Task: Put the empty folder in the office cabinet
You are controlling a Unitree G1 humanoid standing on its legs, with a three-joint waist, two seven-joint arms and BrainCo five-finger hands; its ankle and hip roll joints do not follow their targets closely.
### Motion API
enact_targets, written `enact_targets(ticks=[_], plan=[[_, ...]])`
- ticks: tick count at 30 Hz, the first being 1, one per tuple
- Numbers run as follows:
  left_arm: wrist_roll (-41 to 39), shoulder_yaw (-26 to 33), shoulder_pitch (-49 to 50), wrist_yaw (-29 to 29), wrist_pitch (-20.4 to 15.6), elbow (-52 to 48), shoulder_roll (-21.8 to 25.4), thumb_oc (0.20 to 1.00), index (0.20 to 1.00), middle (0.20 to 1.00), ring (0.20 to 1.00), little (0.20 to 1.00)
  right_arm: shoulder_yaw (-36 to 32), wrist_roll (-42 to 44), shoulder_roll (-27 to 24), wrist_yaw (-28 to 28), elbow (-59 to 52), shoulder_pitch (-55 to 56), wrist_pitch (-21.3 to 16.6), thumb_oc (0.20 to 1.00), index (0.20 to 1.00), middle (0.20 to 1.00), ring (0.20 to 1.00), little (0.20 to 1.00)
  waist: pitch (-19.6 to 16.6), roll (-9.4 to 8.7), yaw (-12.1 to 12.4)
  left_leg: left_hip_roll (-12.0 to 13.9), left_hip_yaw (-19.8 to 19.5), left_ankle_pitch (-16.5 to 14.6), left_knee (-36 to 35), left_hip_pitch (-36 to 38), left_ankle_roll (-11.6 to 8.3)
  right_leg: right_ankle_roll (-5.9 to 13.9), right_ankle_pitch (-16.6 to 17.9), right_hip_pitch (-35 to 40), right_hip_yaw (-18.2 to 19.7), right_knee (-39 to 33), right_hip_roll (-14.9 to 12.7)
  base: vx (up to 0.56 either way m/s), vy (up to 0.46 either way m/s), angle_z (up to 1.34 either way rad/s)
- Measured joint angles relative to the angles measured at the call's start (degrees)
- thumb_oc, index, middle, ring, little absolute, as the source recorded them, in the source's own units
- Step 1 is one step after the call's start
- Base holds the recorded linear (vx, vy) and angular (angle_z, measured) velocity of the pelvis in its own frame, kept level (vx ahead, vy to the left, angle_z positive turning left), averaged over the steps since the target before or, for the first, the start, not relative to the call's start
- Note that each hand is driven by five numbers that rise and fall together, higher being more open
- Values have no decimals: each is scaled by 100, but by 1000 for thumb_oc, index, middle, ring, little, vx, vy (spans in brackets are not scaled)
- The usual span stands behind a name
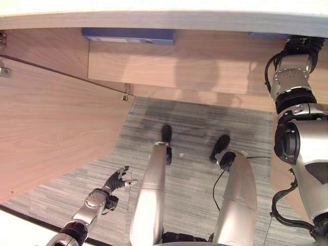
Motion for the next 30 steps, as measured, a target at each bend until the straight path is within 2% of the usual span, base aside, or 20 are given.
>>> enact_targets(ticks=[1, 5, 6, 7, 8, 12, 13, 15, 18, 21, 30], plan=[[0, -3, 19, 2, -5, -1, 28, 1000, 1000, 1000, 1000, 1000, 18, 0, 6, -41, 29, 1, 4, 200, 200, 200, 200, 200, -121, 3, 6, -6, 14, 1, 10, -86, 1, 1, 0, -93, 3, 15, -14, 0, 0, 0], [0, -30, 20, 5, -6, 2, 31, 1000, 1000, 1000, 1000, 1000, 59, 1, 5, -39, 79, 1, 8, 200, 200, 200, 200, 200, -125, 8, 1, -15, 25, 0, 72, -86, 0, -23, -16, -96, 16, 82, -35, 0, 0, 0], [0, -68, 20, 7, -3, 4, 32, 1000, 1000, 1000, 1000, 1000, 75, 1, 4, -39, 83, 1, 8, 307, 307, 307, 307, 307, -126, 8, 2, -15, 26, 0, 77, -86, 0, -25, -17, -97, 18, 86, -35, 0, 0, 0], [1, -103, 21, 5, -3, 2, 30, 1000, 1000, 1000, 1000, 1000, 111, 2, 1, -39, 96, -1, 9, 576, 576, 576, 576, 576, -126, 7, 1, -16, 27, 0, 85, -87, 0, -26, -21, -100, 22, 98, -36, 0, 0, 0], [1, -114, 24, 4, -3, 2, 28, 1000, 1000, 1000, 1000, 1000, 146, 2, -1, -31, 145, -14, 7, 1000, 1000, 1000, 1000, 1000, -126, 6, 0, -16, 27, 0, 103, -87, 0, -30, -32, -100, 26, 117, -37, 0, 0, 0], [5, -119, 24, 58, 0, 14, 27, 1000, 1000, 1000, 1000, 1000, 407, -16, -66, -35, 306, -26, 154, 1000, 1000, 1000, 1000, 1000, -173, -6, -8, -15, 19, -4, 118, -98, -6, -28, -65, -111, 31, 156, -40, 0, 0, 0], [6, -193, 34, 69, 4, 83, 25, 1000, 1000, 1000, 1000, 1000, 606, -70, -90, -49, 640, -68, 309, 1000, 1000, 1000, 1000, 1000, -424, -36, 3, -16, 15, -4, 104, -212, -6, -27, -66, -227, 30, 146, -40, 0, 0, 0], [16, -223, 20, 116, 9, 106, 25, 1000, 1000, 1000, 1000, 1000, 660, -339, -112, -178, 964, -148, 539, 1000, 1000, 1000, 1000, 1000, -486, -105, -29, -11, 14, 14, 88, -172, 21, -30, -66, -185, 23, 126, -28, 0, 0, 0], [143, -457, -124, 327, 29, 287, 11, 1000, 1000, 1000, 1000, 1000, 674, -968, -94, -696, 1906, -320, 983, 1000, 1000, 1000, 1000, 1000, -598, -271, -42, 3, -1, 20, -73, 85, 31, -52, -78, 102, -31, -47, 47, -8, -5, 1], [187, -502, -203, 578, 12, 567, -29, 1000, 1000, 1000, 1000, 1000, 778, -1215, 76, -1176, 2043, -309, 1351, 1000, 1000, 1000, 1000, 1000, -648, -369, -87, 13, 12, -21, -97, 248, 33, -75, -97, 256, -19, -81, 56, -1, -3, -1], [232, -672, -476, 1011, 41, 1121, -604, 1000, 1000, 1000, 1000, 1000, 742, -1371, 407, -1935, 2031, -307, 1294, 1000, 1000, 1000, 1000, 1000, -653, -384, -174, 20, -6, -38, -129, 348, 56, -85, -97, 389, -52, -152, 70, 0, 0, 0]])
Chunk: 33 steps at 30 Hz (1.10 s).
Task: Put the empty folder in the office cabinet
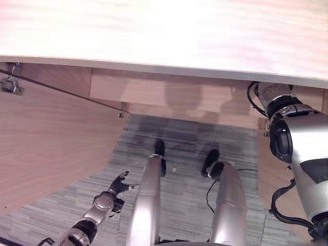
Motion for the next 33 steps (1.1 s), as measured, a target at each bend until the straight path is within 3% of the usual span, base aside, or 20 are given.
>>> enact_targets(ticks=[16, 19, 22, 25, 30, 33], plan=[[-43, 25, 18, 49, -27, 126, -36, 1000, 1000, 1000, 1000, 1000, -127, 170, 275, -224, -185, 147, -220, 1000, 1000, 1000, 1000, 1000, 34, -60, 6, 6, -9, 27, -314, 293, -36, 27, 48, 275, -64, -242, 45, -2, 2, 0], [-107, 333, 88, -12, 69, 117, -15, 1000, 1000, 1000, 1000, 1000, -121, 353, 755, -171, -1740, 1036, -861, 1000, 1000, 1000, 1000, 1000, 154, -225, -92, 89, 26, 48, -433, 378, -71, 19, 66, 323, -58, -364, 143, -45, 43, -10], [-108, 529, 226, -23, 151, -59, -24, 1000, 1000, 1000, 1000, 1000, -330, 212, 1050, -37, -3682, 2109, -1197, 1000, 1000, 1000, 1000, 1000, 192, -221, -211, 112, 27, 66, -509, 383, -100, 16, 64, 310, -55, -450, 186, -24, 11, -5], [-104, 745, 254, -52, 206, -181, -74, 1000, 1000, 1000, 1000, 1000, -383, -327, 1337, 130, -5602, 3092, -1515, 1000, 1000, 1000, 1000, 1000, 459, -138, -277, 117, 37, 83, -571, 408, -124, 9, 101, 315, -54, -463, 198, 0, 0, 0], [-96, 838, 228, -102, 205, -151, -118, 1000, 1000, 1000, 1000, 1000, -533, -1179, 1532, 206, -6653, 3983, -1751, 1000, 1000, 1000, 1000, 1000, 504, -187, -281, 118, 2, 88, -686, 482, -132, -30, 76, 384, -117, -513, 201, -20, 14, 5], [-37, 1054, 236, -209, 211, -109, -133, 1000, 1000, 1000, 1000, 1000, -467, -1592, 1753, 616, -7594, 5045, -1860, 1000, 1000, 1000, 1000, 1000, 647, -254, -336, 119, 51, 111, -774, 590, -170, -17, 86, 461, -103, -625, 207, -4, 3, -2]])
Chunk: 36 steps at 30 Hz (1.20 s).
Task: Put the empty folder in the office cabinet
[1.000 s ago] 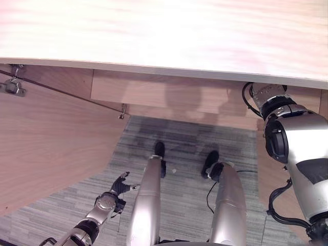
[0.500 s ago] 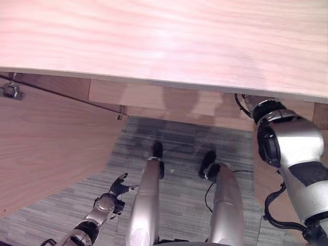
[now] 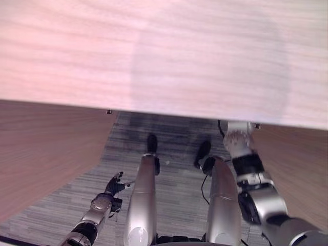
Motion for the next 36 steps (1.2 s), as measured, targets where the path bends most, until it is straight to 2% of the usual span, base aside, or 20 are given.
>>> enact_targets(ticks=[8, 14, 23, 25, 31, 36], plan=[[214, 211, 33, -143, 2, -14, 41, 1000, 1000, 1000, 1000, 1000, 344, -266, -6, 943, -589, 1239, -12, 1000, 1000, 1000, 1000, 1000, 77, -17, -150, 33, 72, -4, -165, 118, 7, 85, 68, 144, 23, -228, 48, -7, 10, -4], [272, 397, 82, -259, 2, -6, 23, 1000, 1000, 1000, 1000, 1000, 425, -261, 16, 1391, -548, 1898, 246, 1000, 1000, 1000, 1000, 1000, 89, -39, -185, 73, 91, -2, -312, 288, 4, 89, 80, 292, 14, -355, 99, -6, 1, -2], [267, 447, 84, -341, -13, -17, 63, 1000, 1000, 1000, 1000, 1000, 608, -482, -34, 1595, -477, 1816, 380, 1000, 1000, 1000, 1000, 1000, 102, -62, -267, 73, 86, -2, -289, 303, 5, 95, 87, 323, 9, -358, 96, 0, 0, 0], [265, 462, 84, -342, -14, -2, 79, 1000, 1000, 1000, 1000, 1000, 661, -657, -26, 1646, -222, 1754, 479, 1000, 1000, 1000, 1000, 1000, 129, -112, -266, 73, 100, -4, -312, 394, 7, 97, 90, 397, 22, -379, 99, 0, 0, 0], [263, 475, 104, -351, -17, -1, 79, 1000, 1000, 1000, 1000, 1000, 740, -1010, -150, 1650, 378, 1744, 549, 1000, 1000, 1000, 1000, 1000, 128, -113, -267, 73, 104, 35, -496, 493, 18, 109, 128, 483, -5, -510, 107, 0, 0, 0], [264, 582, 121, -369, -67, 1, 58, 1000, 1000, 1000, 1000, 1000, 762, -2020, -462, 1469, 1223, 1665, 617, 1000, 1000, 1000, 1000, 1000, 125, -120, -278, 79, 105, 150, -770, 699, -21, 118, 172, 653, -39, -689, 134, 0, 0, 0]])
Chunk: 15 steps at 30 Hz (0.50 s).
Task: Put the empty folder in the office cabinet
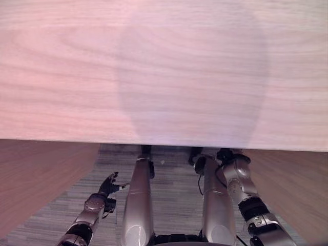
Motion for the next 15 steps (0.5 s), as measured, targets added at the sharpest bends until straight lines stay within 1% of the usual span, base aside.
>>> enact_targets(ticks=[2, 5, 8, 9, 11, 12, 13, 15], plan=[[0, 0, 1, -5, -15, -3, -6, 1000, 1000, 1000, 1000, 1000, 11, -167, -25, -57, 226, -38, -13, 1000, 1000, 1000, 1000, 1000, -2, -7, 4, -1, -8, 42, -107, 128, -1, 6, 11, 103, -11, -66, 1, 0, 0, 0], [-12, 5, 164, -95, -39, -340, 78, 1000, 1000, 1000, 1000, 1000, 53, -463, -143, -65, 457, -38, 166, 1000, 1000, 1000, 1000, 1000, -12, -12, 34, 0, -3, 85, -260, 419, -7, 7, 24, 373, -34, -184, 6, 0, 0, 0], [-68, -4, 243, -328, -189, -691, 104, 1000, 1000, 1000, 1000, 1000, 213, -1050, -392, -69, 839, -50, 352, 1000, 1000, 1000, 1000, 1000, -77, -32, 112, -6, 3, 75, -242, 609, 6, 13, 16, 576, -38, -185, -35, 0, 0, 0], [-72, -5, 244, -350, -188, -697, 104, 1000, 1000, 1000, 1000, 1000, 230, -1112, -407, -59, 952, -69, 378, 1000, 1000, 1000, 1000, 1000, -89, -34, 113, -5, -1, 74, -234, 642, 8, 14, 17, 616, -44, -185, -38, 0, 0, 0], [-79, -20, 248, -391, -185, -694, 103, 1000, 1000, 1000, 1000, 1000, 257, -1110, -404, -32, 1211, -65, 635, 1000, 1000, 1000, 1000, 1000, -100, -33, 136, -8, -1, 73, -265, 743, 8, 14, 17, 725, -45, -191, -42, -48, 19, 0], [-89, -24, 265, -428, -184, -684, 102, 1000, 1000, 1000, 1000, 1000, 319, -1110, -395, 14, 1450, -11, 803, 1000, 1000, 1000, 1000, 1000, -131, -22, 152, -8, 2, 50, -290, 824, 43, 22, 11, 793, -43, -195, -43, -104, 35, 0], [-112, -28, 309, -439, -190, -681, 106, 1000, 1000, 1000, 1000, 1000, 395, -1111, -395, 50, 1504, 78, 875, 1000, 1000, 1000, 1000, 1000, -144, -22, 165, -16, 4, 75, -311, 877, 9, 18, 27, 839, -46, -199, -52, -104, 45, -1], [-112, -51, 346, -484, -175, -658, 99, 1000, 1000, 1000, 1000, 1000, 495, -1112, -388, 142, 1595, 237, 939, 1000, 1000, 1000, 1000, 1000, -155, -19, 143, -9, 7, 108, -366, 1015, 27, 23, 52, 967, -53, -294, -35, 13, 20, -1]])
